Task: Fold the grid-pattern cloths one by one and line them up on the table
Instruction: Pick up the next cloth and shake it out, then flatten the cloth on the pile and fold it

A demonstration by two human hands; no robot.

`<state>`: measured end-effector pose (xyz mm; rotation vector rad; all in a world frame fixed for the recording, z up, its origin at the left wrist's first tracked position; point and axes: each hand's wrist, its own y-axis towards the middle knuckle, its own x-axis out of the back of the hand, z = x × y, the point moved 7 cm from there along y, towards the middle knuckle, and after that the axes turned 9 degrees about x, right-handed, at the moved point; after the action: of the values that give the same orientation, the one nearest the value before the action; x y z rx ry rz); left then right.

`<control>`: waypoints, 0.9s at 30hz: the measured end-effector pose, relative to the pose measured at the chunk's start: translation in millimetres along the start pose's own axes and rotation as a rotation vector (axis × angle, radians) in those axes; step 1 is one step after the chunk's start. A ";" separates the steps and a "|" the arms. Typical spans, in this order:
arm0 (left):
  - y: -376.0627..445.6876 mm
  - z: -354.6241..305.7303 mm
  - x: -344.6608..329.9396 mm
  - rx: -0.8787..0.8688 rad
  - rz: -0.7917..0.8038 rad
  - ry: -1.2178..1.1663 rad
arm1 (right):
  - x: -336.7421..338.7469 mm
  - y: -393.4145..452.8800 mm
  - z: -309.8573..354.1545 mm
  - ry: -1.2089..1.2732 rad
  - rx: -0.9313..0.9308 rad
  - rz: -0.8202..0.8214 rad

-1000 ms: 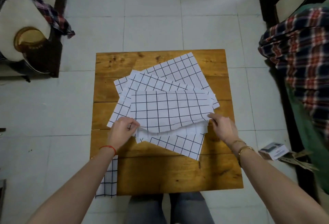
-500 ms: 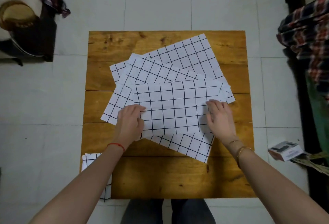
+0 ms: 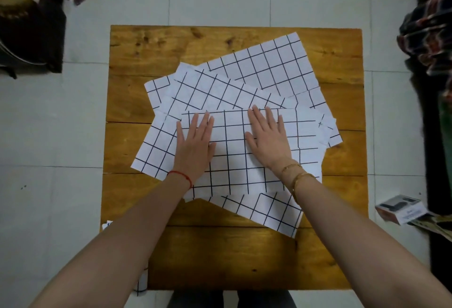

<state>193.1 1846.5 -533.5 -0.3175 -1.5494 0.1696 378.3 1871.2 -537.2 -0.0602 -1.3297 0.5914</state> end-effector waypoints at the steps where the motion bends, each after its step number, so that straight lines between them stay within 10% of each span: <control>1: 1.1 3.4 -1.7 0.005 0.006 0.001 | -1.1 -0.6 -1.6 -0.012 -0.010 -0.010; 27: 6.0 30.9 -6.5 0.154 0.036 -0.069 | -12.0 45.6 106.2 -0.101 0.252 -0.014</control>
<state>162.7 1853.1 -541.8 -0.2197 -1.5887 0.3294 262.1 1874.2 -537.1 0.1873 -1.3423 0.7536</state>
